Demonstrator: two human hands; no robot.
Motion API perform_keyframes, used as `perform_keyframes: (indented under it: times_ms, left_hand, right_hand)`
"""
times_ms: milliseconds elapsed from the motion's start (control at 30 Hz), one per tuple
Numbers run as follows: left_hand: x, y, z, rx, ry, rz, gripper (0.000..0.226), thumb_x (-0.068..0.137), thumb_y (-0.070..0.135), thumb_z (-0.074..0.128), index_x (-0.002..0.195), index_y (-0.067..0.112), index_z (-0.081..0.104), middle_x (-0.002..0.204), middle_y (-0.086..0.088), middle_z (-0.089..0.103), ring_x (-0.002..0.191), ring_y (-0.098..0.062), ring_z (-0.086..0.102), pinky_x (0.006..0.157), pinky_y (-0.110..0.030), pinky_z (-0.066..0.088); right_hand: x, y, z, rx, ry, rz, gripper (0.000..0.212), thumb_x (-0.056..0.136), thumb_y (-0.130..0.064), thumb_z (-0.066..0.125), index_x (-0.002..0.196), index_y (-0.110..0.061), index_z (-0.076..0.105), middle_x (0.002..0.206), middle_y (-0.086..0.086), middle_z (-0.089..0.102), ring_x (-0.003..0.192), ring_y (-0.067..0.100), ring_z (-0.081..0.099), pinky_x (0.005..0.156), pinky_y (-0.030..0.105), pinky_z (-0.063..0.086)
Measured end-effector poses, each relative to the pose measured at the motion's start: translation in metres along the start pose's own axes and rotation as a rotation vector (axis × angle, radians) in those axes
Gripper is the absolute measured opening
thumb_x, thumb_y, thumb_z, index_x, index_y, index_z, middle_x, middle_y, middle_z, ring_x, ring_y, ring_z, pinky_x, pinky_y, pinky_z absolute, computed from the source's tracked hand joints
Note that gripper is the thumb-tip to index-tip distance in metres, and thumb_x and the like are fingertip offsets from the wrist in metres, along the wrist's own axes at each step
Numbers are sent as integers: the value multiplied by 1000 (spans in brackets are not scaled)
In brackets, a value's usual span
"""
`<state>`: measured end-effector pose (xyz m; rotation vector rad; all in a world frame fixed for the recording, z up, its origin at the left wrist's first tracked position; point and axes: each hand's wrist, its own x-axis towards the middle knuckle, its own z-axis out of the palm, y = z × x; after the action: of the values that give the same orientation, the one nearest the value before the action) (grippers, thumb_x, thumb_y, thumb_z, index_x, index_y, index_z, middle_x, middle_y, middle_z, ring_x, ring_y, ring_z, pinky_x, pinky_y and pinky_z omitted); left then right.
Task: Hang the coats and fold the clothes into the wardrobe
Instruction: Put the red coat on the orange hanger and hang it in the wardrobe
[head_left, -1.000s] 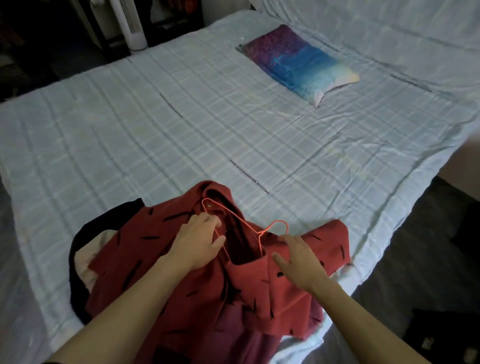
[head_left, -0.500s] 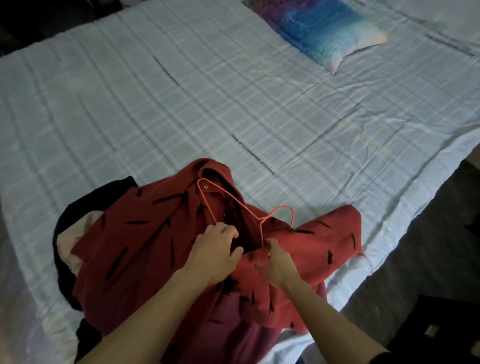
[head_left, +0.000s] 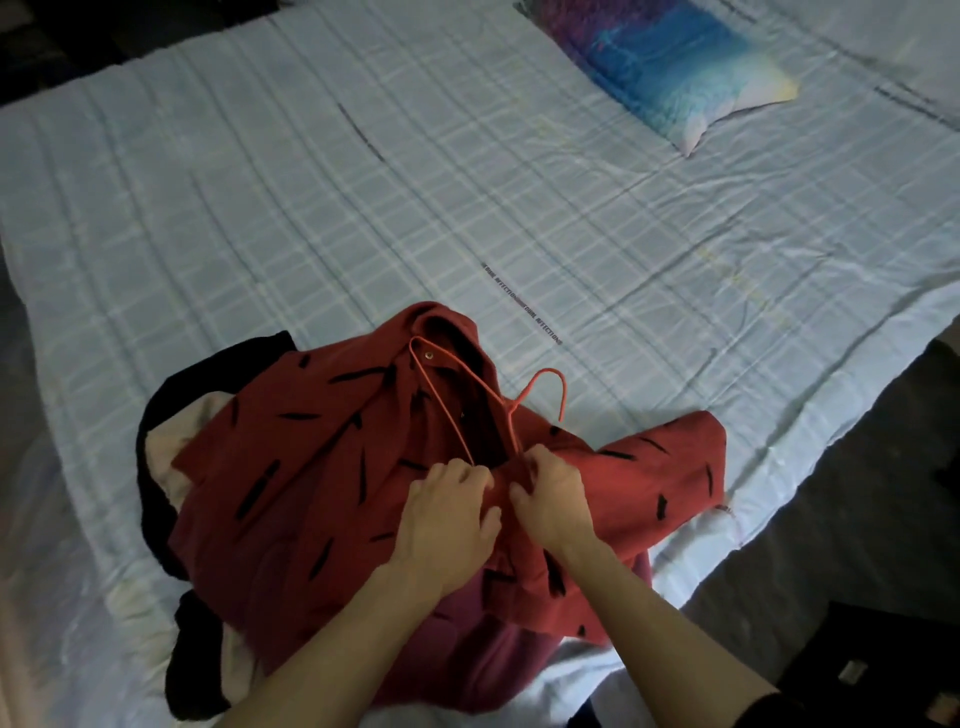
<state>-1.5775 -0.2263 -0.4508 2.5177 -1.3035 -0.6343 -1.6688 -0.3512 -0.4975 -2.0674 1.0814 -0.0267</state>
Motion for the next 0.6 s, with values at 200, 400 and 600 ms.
perform_keyframes:
  times_ms: [200, 400, 600]
  left_hand:
    - [-26, 1, 2, -212, 77, -70, 37, 86, 50, 56, 113, 24, 57, 109, 3, 56, 103, -21, 53, 89, -40, 46]
    - [-36, 7, 5, -508, 179, -164, 36, 79, 35, 66, 110, 19, 58, 105, 3, 60, 99, -17, 58, 88, -35, 49]
    - [-35, 21, 8, -676, 440, -323, 42, 78, 33, 44, 110, 13, 63, 100, 0, 65, 91, -19, 63, 82, -36, 52]
  right_hand:
    - [-2, -36, -12, -45, -19, -86, 16, 75, -7, 65, 84, -9, 53, 74, 7, 58, 70, 26, 54, 64, 34, 39]
    - [-21, -67, -5, -68, -69, -121, 19, 74, -5, 60, 79, -17, 46, 78, 7, 58, 74, 26, 56, 66, 40, 46]
    - [-26, -80, -11, -28, -94, -236, 9, 77, -10, 62, 78, -15, 54, 68, -2, 58, 66, 15, 56, 62, 29, 46]
